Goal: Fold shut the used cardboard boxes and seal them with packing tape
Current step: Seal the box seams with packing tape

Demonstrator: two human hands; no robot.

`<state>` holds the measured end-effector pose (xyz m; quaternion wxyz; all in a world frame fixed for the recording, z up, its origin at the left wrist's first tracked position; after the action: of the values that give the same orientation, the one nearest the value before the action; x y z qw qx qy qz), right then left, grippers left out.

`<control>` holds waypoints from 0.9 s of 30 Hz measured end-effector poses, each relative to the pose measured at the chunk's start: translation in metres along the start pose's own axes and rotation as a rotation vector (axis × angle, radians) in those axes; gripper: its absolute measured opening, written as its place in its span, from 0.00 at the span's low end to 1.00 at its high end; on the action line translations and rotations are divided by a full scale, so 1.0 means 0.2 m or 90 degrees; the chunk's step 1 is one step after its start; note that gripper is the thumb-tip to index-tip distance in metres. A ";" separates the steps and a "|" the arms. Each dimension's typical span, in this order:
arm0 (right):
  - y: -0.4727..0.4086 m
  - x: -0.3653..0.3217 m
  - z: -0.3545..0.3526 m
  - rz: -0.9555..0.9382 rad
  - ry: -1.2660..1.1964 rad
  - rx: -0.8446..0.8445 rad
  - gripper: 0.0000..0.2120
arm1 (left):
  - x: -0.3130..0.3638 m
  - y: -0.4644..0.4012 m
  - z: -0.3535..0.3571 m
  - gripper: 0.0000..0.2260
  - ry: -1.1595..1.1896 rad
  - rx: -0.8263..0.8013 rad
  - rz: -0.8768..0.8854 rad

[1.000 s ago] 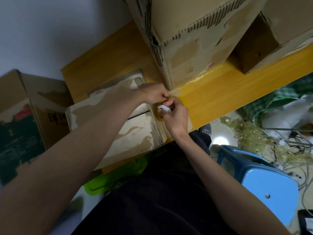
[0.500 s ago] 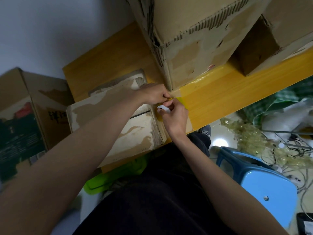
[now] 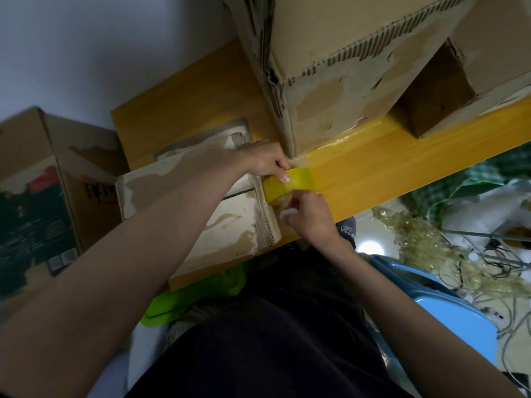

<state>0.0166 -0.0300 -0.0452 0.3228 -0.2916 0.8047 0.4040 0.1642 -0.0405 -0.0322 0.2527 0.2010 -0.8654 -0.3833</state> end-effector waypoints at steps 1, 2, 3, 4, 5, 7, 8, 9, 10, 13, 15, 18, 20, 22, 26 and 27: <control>0.01 0.07 -0.01 0.016 0.018 -0.033 0.08 | 0.00 0.00 0.00 0.14 0.011 0.001 0.000; 0.01 0.15 -0.05 0.039 0.034 -0.053 0.08 | 0.00 0.00 -0.01 0.15 0.016 0.001 0.002; -0.01 0.23 -0.09 0.057 0.046 -0.055 0.08 | 0.00 0.00 -0.01 0.16 0.018 -0.001 0.002; -0.05 0.30 -0.15 0.070 0.057 -0.041 0.08 | 0.00 0.00 0.00 0.16 0.021 -0.003 0.002; -0.10 0.36 -0.21 0.078 0.067 -0.019 0.09 | 0.00 0.00 0.00 0.16 0.024 -0.005 -0.001; -0.21 0.46 -0.28 0.088 0.095 0.013 0.10 | -0.01 0.00 0.00 0.16 0.029 -0.009 -0.011; -0.26 0.50 -0.30 0.092 0.110 0.021 0.11 | 0.00 0.00 0.00 0.16 0.031 -0.013 -0.014; -0.30 0.53 -0.31 0.095 0.126 0.028 0.12 | 0.00 0.00 0.00 0.16 0.035 -0.017 -0.016; -0.34 0.54 -0.31 0.092 0.141 0.039 0.14 | 0.00 0.01 0.00 0.16 0.040 -0.021 -0.018; -0.39 0.48 -0.31 0.037 0.241 0.057 0.19 | 0.00 0.01 0.00 0.17 0.044 -0.024 -0.024; -0.38 0.35 -0.29 -0.043 0.303 0.060 0.29 | -0.01 0.00 0.00 0.17 0.049 -0.024 -0.031; -0.31 0.16 -0.20 -0.235 0.123 -0.028 0.41 | -0.02 0.00 0.00 0.16 0.055 -0.017 -0.034; -0.26 0.12 -0.14 -0.266 0.014 -0.098 0.42 | -0.01 0.01 -0.01 0.15 0.047 -0.008 -0.026; -0.26 0.10 -0.14 -0.271 -0.014 -0.073 0.35 | 0.00 0.02 0.00 0.15 0.043 -0.006 -0.017; -0.28 0.06 -0.16 -0.290 0.008 -0.048 0.28 | 0.02 0.12 -0.05 0.11 -0.008 0.111 0.062; -0.29 0.06 -0.16 -0.285 0.016 -0.052 0.28 | 0.02 0.19 -0.07 0.11 -0.028 0.177 0.092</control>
<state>0.0411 -0.0885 -0.0663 0.3823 -0.4811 0.7065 0.3510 0.1636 -0.0267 0.0050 0.2307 0.1628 -0.9275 -0.2451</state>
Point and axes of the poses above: each hand's wrist, its own y-axis away from the middle knuckle, its own z-axis out of the palm, x = y × z, the point moved 8 cm from there along -y, towards the middle knuckle, and after that the axes turned 5 degrees about -z, right-handed, at the moved point
